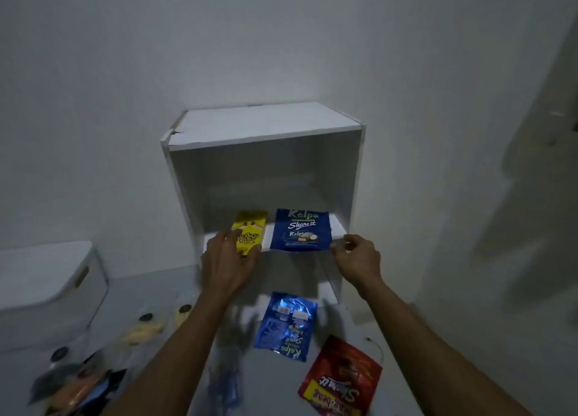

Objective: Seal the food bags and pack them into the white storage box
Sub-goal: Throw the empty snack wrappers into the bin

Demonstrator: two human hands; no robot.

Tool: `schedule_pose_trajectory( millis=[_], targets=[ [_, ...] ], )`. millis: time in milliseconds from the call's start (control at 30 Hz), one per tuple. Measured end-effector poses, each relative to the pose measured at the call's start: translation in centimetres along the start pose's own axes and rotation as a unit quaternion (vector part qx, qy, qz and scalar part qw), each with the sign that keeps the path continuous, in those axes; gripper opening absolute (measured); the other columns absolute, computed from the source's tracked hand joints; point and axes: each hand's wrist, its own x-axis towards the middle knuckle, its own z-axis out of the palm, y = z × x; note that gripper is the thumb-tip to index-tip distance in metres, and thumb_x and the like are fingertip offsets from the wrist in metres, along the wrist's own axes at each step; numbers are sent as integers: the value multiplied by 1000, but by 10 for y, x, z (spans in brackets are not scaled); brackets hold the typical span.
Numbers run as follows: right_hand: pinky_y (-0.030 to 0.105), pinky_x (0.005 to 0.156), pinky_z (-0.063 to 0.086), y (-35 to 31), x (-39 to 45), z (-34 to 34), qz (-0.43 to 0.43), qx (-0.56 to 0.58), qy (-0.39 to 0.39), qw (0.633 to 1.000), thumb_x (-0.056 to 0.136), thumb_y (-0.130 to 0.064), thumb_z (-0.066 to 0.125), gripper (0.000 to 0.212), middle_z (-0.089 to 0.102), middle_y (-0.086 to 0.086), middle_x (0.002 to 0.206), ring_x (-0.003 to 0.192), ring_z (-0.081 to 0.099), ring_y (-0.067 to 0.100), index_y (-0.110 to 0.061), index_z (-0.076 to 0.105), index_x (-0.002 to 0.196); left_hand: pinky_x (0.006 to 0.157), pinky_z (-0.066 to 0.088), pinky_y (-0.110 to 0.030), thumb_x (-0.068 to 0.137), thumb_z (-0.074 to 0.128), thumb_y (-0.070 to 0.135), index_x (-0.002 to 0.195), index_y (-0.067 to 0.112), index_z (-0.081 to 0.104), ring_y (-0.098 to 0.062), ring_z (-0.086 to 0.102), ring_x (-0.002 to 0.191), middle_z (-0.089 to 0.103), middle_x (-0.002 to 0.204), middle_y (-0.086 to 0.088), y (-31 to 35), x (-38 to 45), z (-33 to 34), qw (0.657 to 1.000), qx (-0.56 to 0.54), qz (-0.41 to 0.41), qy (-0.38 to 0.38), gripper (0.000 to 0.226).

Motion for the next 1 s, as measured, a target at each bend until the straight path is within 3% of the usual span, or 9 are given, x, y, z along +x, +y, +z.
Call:
schedule_pose_trajectory(
  millis=[67, 133, 267, 467, 600, 767, 1000],
  targets=[
    [46, 100, 51, -2, 10, 13, 25, -11, 30, 999, 90, -38, 68, 63, 58, 12, 136, 120, 58, 30, -13, 47, 143, 94, 44, -45, 83, 61, 55, 132, 19, 55, -36, 49, 118, 56, 127, -17, -4, 10, 11, 999, 40, -11, 17, 61],
    [42, 96, 50, -2, 20, 32, 48, -37, 42, 997, 91, -42, 66, 65, 58, 16, 136, 120, 57, 33, -9, 45, 143, 100, 40, -47, 82, 56, 63, 137, 24, 49, -36, 44, 124, 50, 133, -17, -13, 22, 29, 997, 77, -21, 12, 68],
    [32, 72, 45, 1, 35, 65, 107, -30, 68, 992, 91, -48, 63, 51, 65, 16, 113, 99, 62, 33, -4, 59, 116, 110, 27, -52, 81, 50, 70, 142, 28, 43, -37, 32, 137, 34, 151, -19, -27, 35, 61, 992, 110, -58, -20, 74],
    [36, 75, 53, 5, 52, 97, 172, 94, 135, 971, 89, -38, 70, 40, 70, 17, 104, 88, 65, 30, -4, 68, 110, 97, 39, -48, 84, 46, 62, 134, 24, 52, -38, 47, 120, 48, 137, -19, -37, 36, 83, 990, 122, -67, 2, 63],
    [28, 69, 48, 3, 57, 101, 194, 153, 168, 954, 89, -24, 73, 20, 69, 14, 88, 72, 60, 22, -5, 72, 93, 95, 41, -48, 87, 52, 55, 132, 21, 58, -38, 48, 116, 48, 135, -19, -41, 37, 89, 995, 86, -56, 21, 56],
    [28, 73, 52, 1, 55, 96, 174, 158, 197, 952, 88, -19, 73, 13, 71, 12, 83, 76, 65, 26, -9, 74, 79, 97, 42, -48, 86, 51, 53, 129, 21, 62, -37, 45, 120, 48, 136, -19, -41, 31, 85, 998, 6, -55, 39, 55],
    [30, 73, 52, 7, 16, 52, 52, 112, 223, 967, 92, -20, 65, 15, 65, 2, 71, 72, 62, 20, -8, 70, 83, 91, 46, -43, 81, 57, 45, 122, 18, 66, -36, 46, 112, 52, 128, -18, -30, -7, 74, 992, -87, -60, 62, 50]
  ],
)
